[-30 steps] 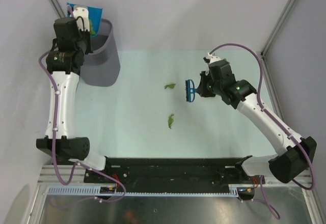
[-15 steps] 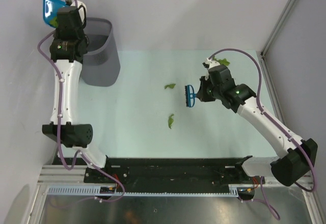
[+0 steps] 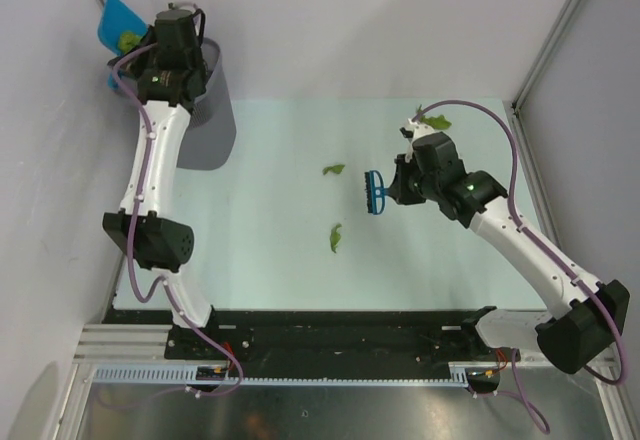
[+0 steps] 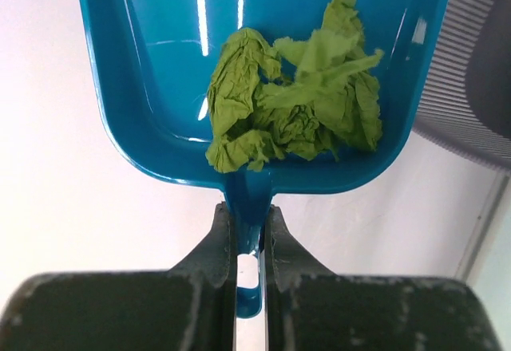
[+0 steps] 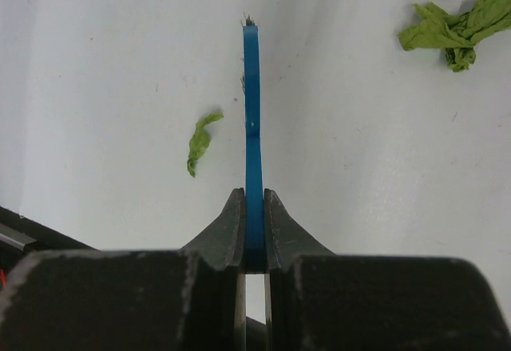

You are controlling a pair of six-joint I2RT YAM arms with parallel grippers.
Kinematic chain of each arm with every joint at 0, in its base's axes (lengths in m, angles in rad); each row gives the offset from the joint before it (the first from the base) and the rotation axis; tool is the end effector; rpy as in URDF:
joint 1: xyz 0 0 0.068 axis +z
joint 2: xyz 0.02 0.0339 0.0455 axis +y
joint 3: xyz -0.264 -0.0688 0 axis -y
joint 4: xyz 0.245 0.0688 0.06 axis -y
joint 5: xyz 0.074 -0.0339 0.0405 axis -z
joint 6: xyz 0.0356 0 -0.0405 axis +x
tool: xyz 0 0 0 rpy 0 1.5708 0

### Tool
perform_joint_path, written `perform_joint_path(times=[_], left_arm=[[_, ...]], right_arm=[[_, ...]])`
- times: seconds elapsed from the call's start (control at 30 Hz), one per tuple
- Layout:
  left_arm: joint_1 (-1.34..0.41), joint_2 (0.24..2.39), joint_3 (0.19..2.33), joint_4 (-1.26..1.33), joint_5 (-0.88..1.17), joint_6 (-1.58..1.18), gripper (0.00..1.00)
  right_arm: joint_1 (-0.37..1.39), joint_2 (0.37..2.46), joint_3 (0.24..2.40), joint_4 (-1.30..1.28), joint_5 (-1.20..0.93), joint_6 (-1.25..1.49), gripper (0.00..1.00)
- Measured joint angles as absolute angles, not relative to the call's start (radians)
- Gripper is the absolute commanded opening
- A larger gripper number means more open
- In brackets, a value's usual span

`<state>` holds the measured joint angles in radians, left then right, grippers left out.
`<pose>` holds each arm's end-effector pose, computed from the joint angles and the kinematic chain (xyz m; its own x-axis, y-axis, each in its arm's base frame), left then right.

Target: Sweep away the paper scraps from the table

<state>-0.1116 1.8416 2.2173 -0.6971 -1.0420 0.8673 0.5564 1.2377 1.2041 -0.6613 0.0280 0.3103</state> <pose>0.3848 -0.0122 0.4845 -0.7811 0.4747 -0.4058 -0.2509 0.3565 0.9000 0.2253 0.1390 0.3446 -0.6734 -0.0594 -0.7369 -0.3193 0.9224 0.2175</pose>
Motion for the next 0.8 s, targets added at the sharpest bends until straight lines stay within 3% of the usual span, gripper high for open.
perform_joint_path(times=[0.17, 0.47, 0.8], left_arm=[[-0.144, 1.810, 2.093, -0.525, -1.124, 1.039, 0.00], [-0.186, 1.790, 1.763, 0.086, -1.201, 1.655, 0.00], [-0.147, 1.822, 1.724, 0.607, -1.212, 1.953, 0.00]], right_arm=[[0.557, 1.238, 1.201, -0.660, 0.024, 0.309, 0.00], [0.557, 1.227, 1.184, -0.657, 0.017, 0.289, 0.00], [0.556, 1.206, 1.184, -0.656, 0.014, 0.282, 0.00]])
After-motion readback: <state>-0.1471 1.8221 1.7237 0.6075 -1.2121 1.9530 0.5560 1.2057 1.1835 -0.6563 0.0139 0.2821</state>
